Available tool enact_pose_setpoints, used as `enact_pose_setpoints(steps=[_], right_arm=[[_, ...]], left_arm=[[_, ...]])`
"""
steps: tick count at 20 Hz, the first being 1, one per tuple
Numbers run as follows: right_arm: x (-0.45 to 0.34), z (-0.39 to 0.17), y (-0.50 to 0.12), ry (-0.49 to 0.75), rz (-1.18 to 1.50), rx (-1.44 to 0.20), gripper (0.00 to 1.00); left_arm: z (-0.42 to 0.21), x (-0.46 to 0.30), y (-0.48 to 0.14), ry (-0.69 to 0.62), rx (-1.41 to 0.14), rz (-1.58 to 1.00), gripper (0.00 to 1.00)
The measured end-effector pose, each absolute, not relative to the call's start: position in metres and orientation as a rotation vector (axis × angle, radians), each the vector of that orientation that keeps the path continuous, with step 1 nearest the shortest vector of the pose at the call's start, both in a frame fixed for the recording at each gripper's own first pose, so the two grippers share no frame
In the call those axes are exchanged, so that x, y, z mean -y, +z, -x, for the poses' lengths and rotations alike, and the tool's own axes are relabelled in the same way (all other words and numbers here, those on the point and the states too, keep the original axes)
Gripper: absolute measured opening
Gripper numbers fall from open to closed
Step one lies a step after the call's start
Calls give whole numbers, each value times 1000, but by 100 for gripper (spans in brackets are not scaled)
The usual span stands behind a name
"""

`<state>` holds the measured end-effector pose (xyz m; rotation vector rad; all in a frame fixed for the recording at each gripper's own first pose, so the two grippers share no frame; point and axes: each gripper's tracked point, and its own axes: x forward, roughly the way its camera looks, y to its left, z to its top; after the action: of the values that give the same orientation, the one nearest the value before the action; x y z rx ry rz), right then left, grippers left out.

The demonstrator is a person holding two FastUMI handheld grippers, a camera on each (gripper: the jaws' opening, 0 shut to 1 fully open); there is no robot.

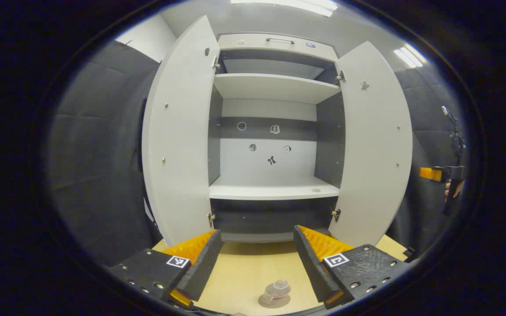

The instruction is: Grasp the bottle in the cabinet with the left hand and place it on the coaster, then close the right door with the right hand and the left door with the left hand.

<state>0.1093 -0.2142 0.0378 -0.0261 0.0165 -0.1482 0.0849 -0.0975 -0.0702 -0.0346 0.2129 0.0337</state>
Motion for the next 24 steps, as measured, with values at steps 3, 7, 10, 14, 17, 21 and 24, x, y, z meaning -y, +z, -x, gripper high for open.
enact_pose_setpoints(steps=[3, 7, 10, 14, 17, 21, 24], right_arm=[[211, -121, 57, -101, 5, 8, 98], [206, -141, 81, -37, 2, 34, 98], [198, -158, 91, 19, -9, 20, 98], [192, -179, 113, 87, 15, 59, 98], [180, -190, 115, 147, 27, 66, 98], [155, -188, 111, 216, 37, 50, 98], [154, -185, 109, 180, 57, 43, 94]], left_arm=[[-99, 100, -52, 66, -195, 83, 95], [-106, 89, -36, 162, -173, 89, 94], [-106, 85, -39, 206, -180, 52, 100], [-95, 83, -40, 264, -181, 67, 100], [-80, 74, -43, 337, -195, 10, 100], [-70, 73, -43, 345, -193, 9, 94], [-68, 70, -47, 342, -193, 42, 94]])
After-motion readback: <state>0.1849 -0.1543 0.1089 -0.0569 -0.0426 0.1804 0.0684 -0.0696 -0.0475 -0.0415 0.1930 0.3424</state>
